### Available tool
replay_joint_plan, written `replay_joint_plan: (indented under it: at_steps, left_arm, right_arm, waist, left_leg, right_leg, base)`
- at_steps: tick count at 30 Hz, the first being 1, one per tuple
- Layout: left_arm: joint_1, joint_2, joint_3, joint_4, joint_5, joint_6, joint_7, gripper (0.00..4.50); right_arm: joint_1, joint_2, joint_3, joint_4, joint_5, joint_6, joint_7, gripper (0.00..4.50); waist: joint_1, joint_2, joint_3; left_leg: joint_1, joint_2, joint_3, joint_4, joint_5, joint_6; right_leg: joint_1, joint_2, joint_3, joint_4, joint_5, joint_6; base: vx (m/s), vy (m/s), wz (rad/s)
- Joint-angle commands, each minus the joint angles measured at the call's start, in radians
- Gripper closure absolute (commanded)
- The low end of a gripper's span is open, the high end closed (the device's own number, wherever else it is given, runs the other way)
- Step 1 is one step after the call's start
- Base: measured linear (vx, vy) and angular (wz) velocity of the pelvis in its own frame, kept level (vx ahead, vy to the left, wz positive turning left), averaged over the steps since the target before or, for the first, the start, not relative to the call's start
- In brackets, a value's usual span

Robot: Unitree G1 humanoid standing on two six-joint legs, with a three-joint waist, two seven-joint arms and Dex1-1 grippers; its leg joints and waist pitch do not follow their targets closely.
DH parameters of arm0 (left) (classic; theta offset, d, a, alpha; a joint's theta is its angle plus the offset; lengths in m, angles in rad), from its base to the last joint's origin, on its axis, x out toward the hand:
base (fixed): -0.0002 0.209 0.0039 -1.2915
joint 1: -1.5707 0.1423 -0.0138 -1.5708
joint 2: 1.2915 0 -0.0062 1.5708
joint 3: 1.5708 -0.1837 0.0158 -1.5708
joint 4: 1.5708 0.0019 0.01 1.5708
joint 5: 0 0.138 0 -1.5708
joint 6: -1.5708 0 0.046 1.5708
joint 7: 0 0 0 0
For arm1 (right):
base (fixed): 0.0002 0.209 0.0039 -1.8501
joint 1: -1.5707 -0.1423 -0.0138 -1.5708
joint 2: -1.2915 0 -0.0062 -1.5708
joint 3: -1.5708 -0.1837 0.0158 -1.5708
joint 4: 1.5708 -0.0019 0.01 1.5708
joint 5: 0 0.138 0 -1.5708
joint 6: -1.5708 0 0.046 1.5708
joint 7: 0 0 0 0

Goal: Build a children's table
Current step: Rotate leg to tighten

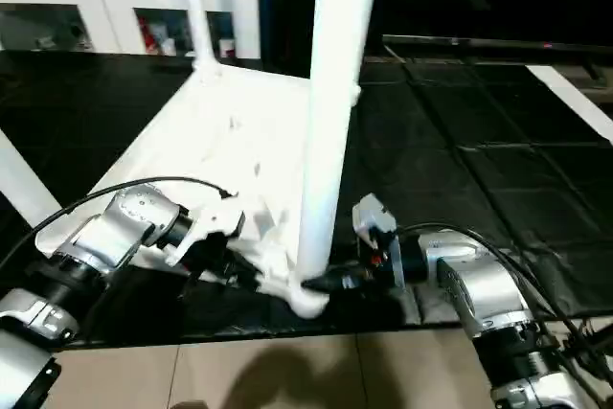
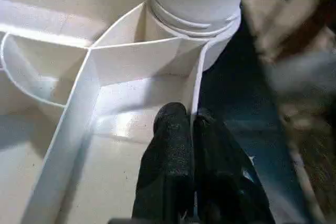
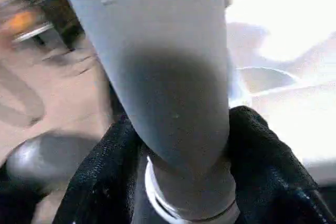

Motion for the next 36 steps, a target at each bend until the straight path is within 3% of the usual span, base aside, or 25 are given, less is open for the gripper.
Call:
replay_joint_plan:
  at_steps: [1,3,4,7,12,16,19,20,23,26,28,32,36]
  left_arm:
    - [-0.034,-0.079,0.026,-0.026,-0.050,0.046,0.048,4.50]
    - [-0.038,-0.098,0.036,-0.023,-0.052,0.065,0.083,4.50]
    - [-0.050,-0.137,0.056,-0.012,-0.052,0.100,0.149,4.50]
    - [-0.079,-0.200,0.087,0.023,-0.042,0.141,0.270,4.50]
    - [-0.110,-0.268,0.125,0.064,-0.032,0.166,0.415,4.50]
    - [-0.113,-0.279,0.134,0.065,-0.026,0.174,0.432,4.50]
    - [-0.111,-0.281,0.137,0.062,-0.021,0.177,0.434,4.50]
    - [-0.107,-0.279,0.137,0.061,-0.019,0.176,0.434,4.50]
    - [-0.095,-0.259,0.131,0.055,-0.016,0.162,0.409,4.50]
    - [-0.084,-0.234,0.119,0.045,-0.012,0.142,0.366,4.50]
    - [-0.077,-0.217,0.111,0.038,-0.009,0.125,0.339,4.50]
    - [-0.068,-0.178,0.094,0.036,-0.004,0.099,0.282,4.50]
    - [-0.063,-0.131,0.069,0.044,0.008,0.061,0.203,4.50]
  right_arm:
    - [-0.022,0.063,0.017,0.021,-0.010,0.013,-0.114,2.44]
    - [-0.030,0.095,0.016,0.033,-0.024,0.010,-0.168,2.45]
    - [-0.054,0.158,0.013,0.057,-0.047,0.019,-0.276,2.46]
    - [-0.103,0.256,0.001,0.103,-0.082,0.049,-0.438,2.50]
    - [-0.160,0.352,-0.019,0.178,-0.141,0.036,-0.629,2.53]
    - [-0.171,0.372,-0.018,0.192,-0.156,0.007,-0.634,2.53]
    - [-0.171,0.374,-0.014,0.192,-0.163,-0.010,-0.636,2.53]
    - [-0.169,0.375,-0.021,0.192,-0.157,-0.010,-0.630,2.00]
    - [-0.159,0.349,-0.028,0.182,-0.143,-0.014,-0.580,1.87]
    - [-0.150,0.314,-0.036,0.167,-0.131,-0.022,-0.531,1.42]
    - [-0.146,0.290,-0.040,0.158,-0.125,-0.031,-0.498,1.38]
    - [-0.133,0.220,-0.042,0.139,-0.107,-0.052,-0.394,0.98]
    - [-0.108,0.125,-0.027,0.103,-0.078,-0.067,-0.224,0.77]
  waist:
    - [-0.004,-0.005,-0.060]
    - [-0.017,-0.004,-0.062]
    - [-0.026,-0.004,-0.062]
    - [-0.043,-0.004,-0.061]
    - [-0.054,0.000,-0.063]
    - [-0.047,0.000,-0.065]
    - [-0.047,0.001,-0.062]
    - [-0.047,0.001,-0.062]
    - [-0.047,0.004,-0.061]
    - [-0.047,0.002,-0.062]
    - [-0.045,0.002,-0.064]
    - [-0.031,0.004,-0.065]
    - [-0.020,0.003,-0.063]
  left_leg:
    - [-0.007,0.012,-0.004,-0.073,-0.208,-0.001]
    - [-0.008,0.012,-0.002,-0.070,-0.191,0.004]
    - [-0.009,0.010,-0.001,-0.069,-0.185,0.010]
    - [-0.011,0.006,-0.004,-0.068,-0.177,0.002]
    - [-0.009,0.006,-0.001,-0.067,-0.155,0.014]
    - [-0.007,0.008,0.002,-0.066,-0.137,0.036]
    - [-0.006,0.008,0.002,-0.068,-0.149,0.040]
    - [-0.006,0.009,0.002,-0.068,-0.160,0.039]
    - [-0.003,0.010,0.001,-0.070,-0.178,0.034]
    - [-0.006,0.010,0.000,-0.070,-0.167,0.038]
    - [-0.005,0.011,0.001,-0.068,-0.153,0.050]
    - [-0.003,0.015,0.004,-0.066,-0.130,0.067]
    - [0.000,0.016,0.005,-0.066,-0.150,0.073]
  right_leg:
    - [0.058,-0.062,0.037,-0.087,-0.373,-0.139]
    - [0.057,-0.060,0.039,-0.086,-0.337,-0.149]
    - [0.057,-0.058,0.038,-0.084,-0.319,-0.159]
    - [0.058,-0.056,0.036,-0.086,-0.338,-0.158]
    - [0.056,-0.054,0.040,-0.082,-0.265,-0.183]
    - [0.060,-0.054,0.042,-0.079,-0.199,-0.198]
    - [0.060,-0.054,0.041,-0.080,-0.200,-0.204]
    - [0.060,-0.056,0.042,-0.082,-0.222,-0.200]
    - [0.058,-0.056,0.042,-0.085,-0.254,-0.193]
    - [0.060,-0.055,0.043,-0.082,-0.222,-0.197]
    - [0.062,-0.055,0.043,-0.079,-0.185,-0.210]
    - [0.063,-0.056,0.045,-0.072,-0.118,-0.237]
    - [0.062,-0.058,0.045,-0.072,-0.127,-0.240]
  base:
    - [0.000,0.000,0.00]
    - [0.000,0.000,0.00]
    - [0.000,0.000,0.00]
    - [0.000,0.000,0.00]
    - [0.000,0.000,0.00]
    - [0.000,0.000,0.00]
    - [0.000,0.000,0.00]
    - [0.000,0.000,0.00]
    - [0.000,0.000,0.00]
    - [0.000,0.000,0.00]
    - [0.000,0.000,0.00]
    - [0.000,0.000,0.00]
    - [0.000,0.000,0.00]
